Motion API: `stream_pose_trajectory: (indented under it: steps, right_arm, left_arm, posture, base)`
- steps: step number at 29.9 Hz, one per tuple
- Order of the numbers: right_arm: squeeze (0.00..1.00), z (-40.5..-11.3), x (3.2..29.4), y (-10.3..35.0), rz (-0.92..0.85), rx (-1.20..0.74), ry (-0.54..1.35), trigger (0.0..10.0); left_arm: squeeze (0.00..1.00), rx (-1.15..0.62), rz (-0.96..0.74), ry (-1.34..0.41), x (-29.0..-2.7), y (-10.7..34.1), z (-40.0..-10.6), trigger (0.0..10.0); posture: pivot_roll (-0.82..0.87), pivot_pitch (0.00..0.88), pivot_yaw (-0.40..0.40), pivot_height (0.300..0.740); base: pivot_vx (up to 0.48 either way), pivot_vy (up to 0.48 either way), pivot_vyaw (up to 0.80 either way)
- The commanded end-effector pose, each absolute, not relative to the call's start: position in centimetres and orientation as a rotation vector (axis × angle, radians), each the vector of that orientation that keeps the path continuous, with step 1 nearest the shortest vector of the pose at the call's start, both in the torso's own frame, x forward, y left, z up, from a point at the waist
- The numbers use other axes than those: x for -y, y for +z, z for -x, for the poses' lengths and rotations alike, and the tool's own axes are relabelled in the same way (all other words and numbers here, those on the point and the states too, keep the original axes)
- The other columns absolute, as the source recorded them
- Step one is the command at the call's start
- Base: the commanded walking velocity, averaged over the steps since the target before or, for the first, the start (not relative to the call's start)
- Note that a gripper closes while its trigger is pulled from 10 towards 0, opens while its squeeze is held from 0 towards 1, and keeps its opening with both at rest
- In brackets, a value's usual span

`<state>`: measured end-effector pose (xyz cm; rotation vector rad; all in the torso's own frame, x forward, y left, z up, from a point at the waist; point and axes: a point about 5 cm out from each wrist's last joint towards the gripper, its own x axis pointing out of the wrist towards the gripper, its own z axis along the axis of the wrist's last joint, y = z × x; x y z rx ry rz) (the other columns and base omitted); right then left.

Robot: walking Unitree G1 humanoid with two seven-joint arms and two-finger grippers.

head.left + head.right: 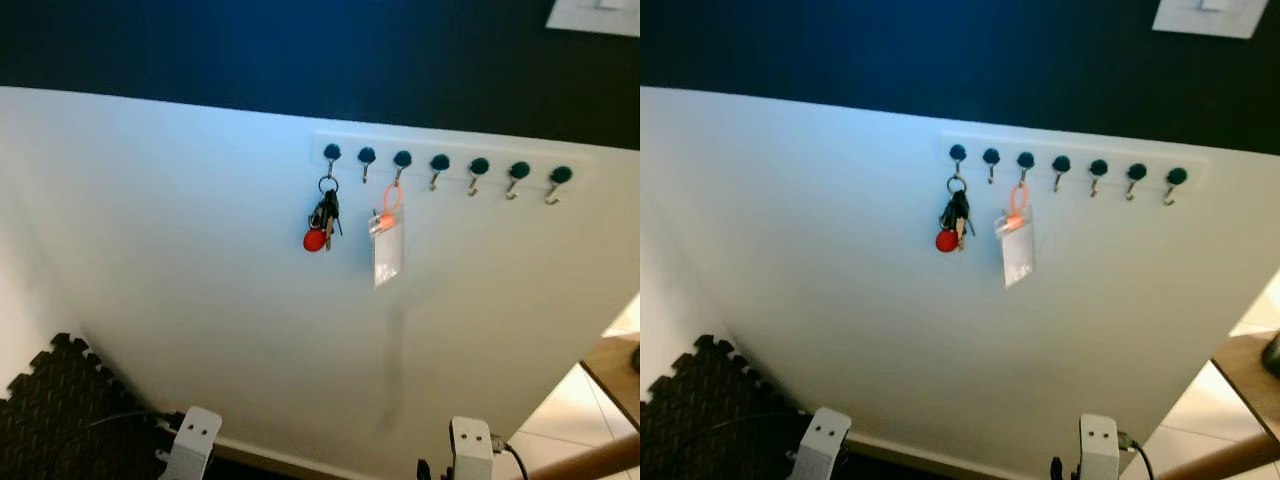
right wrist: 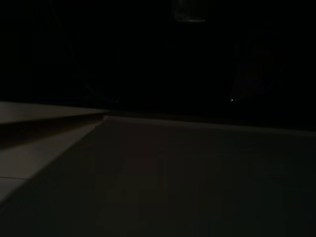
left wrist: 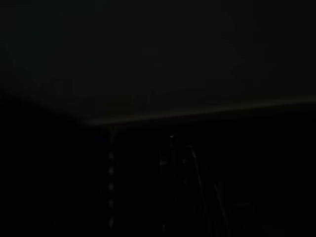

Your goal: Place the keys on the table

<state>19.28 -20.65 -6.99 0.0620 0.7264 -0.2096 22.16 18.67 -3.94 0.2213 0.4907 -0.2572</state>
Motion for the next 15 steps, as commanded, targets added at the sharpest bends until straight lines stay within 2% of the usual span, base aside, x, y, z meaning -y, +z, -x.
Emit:
stream_pose_trajectory:
  steps: [1, 15]
  right_arm:
    - [0.0, -20.18, 20.47, -6.51, -0.065, -0.699, -0.203, 10.0]
    - [0.0, -20.21, 20.4, -6.52, -0.068, -0.699, -0.202, 10.0]
  left_arm:
    - [0.0, -0.545, -0.226, -0.252, -19.1, -4.86, -20.85, 10.0]
    - [0.0, -0.537, -0.225, -0.259, -19.18, -4.7, -20.98, 10.0]
  posture:
    - [0.11, 0.029, -0.03, 0.74]
    - [0.12, 0.028, -0.029, 0.74]
  base:
    - [0.0, 0.0, 0.0]
    - [0.0, 0.0, 0.0]
